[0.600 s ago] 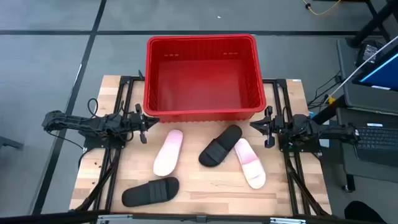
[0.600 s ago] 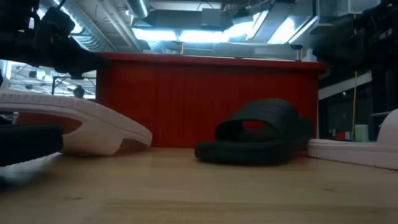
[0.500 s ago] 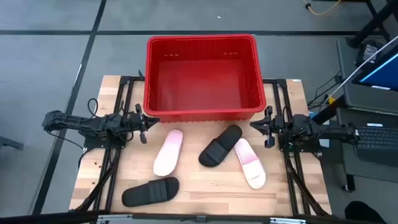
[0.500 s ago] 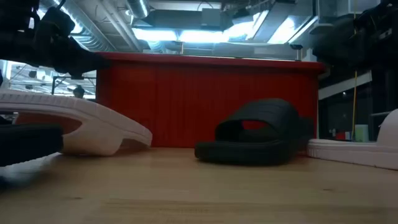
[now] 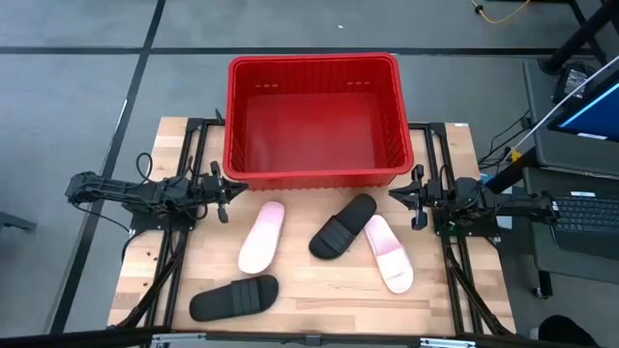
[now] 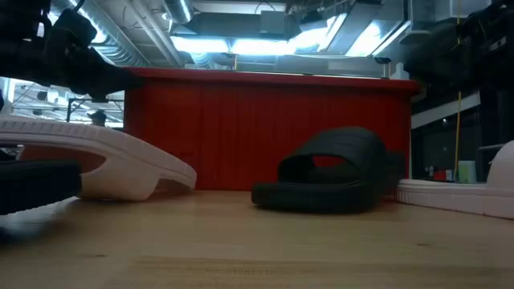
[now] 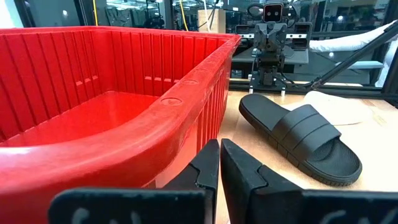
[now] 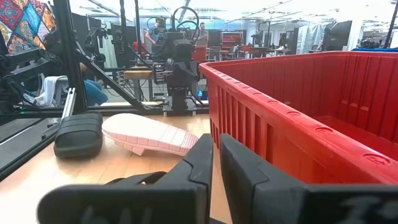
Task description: Pick and place slides into bin
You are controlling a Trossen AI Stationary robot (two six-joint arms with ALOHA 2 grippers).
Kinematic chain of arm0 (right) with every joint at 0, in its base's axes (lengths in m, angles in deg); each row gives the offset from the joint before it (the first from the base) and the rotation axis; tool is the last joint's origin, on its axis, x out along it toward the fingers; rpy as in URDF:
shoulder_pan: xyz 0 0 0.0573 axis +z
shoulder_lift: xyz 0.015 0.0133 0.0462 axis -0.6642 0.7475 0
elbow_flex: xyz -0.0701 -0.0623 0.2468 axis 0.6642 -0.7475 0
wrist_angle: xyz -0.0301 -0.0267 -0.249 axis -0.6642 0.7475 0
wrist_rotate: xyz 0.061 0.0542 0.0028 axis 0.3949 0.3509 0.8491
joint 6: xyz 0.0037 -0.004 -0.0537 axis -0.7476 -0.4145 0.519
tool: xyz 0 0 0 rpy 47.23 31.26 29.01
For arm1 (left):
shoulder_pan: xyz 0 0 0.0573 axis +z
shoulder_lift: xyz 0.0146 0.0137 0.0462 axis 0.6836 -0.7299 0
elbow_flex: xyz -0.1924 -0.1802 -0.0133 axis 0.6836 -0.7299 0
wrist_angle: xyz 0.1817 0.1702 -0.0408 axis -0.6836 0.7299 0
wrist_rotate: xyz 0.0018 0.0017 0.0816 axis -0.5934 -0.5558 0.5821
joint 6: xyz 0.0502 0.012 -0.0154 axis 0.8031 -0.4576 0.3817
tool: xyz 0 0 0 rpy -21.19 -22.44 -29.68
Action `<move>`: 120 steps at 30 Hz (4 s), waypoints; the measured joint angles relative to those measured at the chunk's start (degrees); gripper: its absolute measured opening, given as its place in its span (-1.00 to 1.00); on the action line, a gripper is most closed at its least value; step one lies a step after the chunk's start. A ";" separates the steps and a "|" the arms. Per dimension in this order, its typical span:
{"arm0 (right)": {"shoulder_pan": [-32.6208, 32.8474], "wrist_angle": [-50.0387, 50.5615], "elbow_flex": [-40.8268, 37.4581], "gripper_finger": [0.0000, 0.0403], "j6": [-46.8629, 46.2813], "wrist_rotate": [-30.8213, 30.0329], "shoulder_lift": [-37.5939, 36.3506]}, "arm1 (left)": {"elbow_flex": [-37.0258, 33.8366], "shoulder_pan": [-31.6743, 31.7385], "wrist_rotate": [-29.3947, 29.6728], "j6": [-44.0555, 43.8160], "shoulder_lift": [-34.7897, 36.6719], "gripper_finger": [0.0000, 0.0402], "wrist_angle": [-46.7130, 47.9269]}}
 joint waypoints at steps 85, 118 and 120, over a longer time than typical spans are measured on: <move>0.00 0.02 0.02 -0.83 0.04 0.00 -0.02 | 0.00 -0.02 0.00 0.00 0.00 -0.94 -0.01; -0.02 -0.05 0.00 -0.83 0.02 0.00 -0.02 | 0.04 -0.07 -8.14 -7.85 0.00 -0.97 0.01; -0.01 -0.14 0.01 -0.83 0.07 0.00 -0.02 | 0.07 -0.07 -11.29 -8.53 0.02 -0.97 0.00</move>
